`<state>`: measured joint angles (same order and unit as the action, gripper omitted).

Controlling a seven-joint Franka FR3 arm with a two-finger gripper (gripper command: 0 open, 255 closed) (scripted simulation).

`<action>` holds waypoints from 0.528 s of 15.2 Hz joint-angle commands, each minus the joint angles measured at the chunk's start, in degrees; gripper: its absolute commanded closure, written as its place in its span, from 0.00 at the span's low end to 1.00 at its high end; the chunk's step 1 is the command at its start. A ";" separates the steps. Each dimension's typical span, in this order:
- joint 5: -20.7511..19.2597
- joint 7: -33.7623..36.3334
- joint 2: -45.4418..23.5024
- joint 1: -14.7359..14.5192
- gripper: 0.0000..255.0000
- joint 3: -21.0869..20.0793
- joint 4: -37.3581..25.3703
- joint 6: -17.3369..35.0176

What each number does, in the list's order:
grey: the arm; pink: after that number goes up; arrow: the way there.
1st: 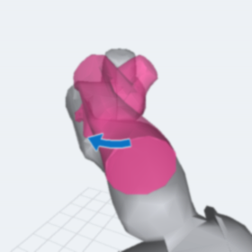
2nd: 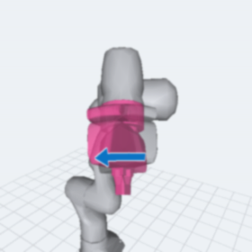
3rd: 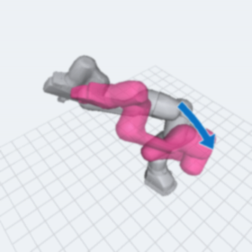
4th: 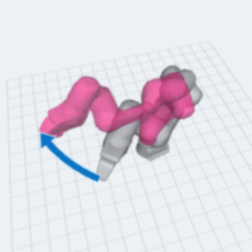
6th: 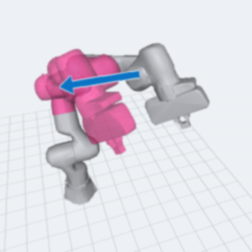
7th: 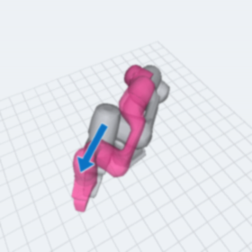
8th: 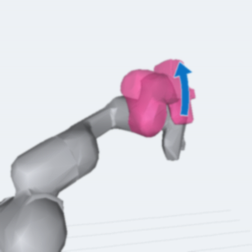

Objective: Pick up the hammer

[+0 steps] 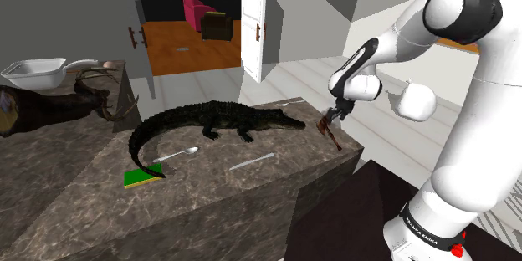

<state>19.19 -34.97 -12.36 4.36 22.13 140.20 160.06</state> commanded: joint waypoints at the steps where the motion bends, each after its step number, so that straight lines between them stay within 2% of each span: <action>1: 5.04 -4.50 -4.78 2.66 0.00 -2.47 -2.78 1.43; 4: 9.99 -9.40 -11.79 7.27 0.00 -6.45 -7.58 3.21; 8: 13.41 -13.47 -20.75 12.61 0.00 -10.57 -14.67 4.96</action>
<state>31.55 -47.17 -30.39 15.35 12.82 127.63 164.40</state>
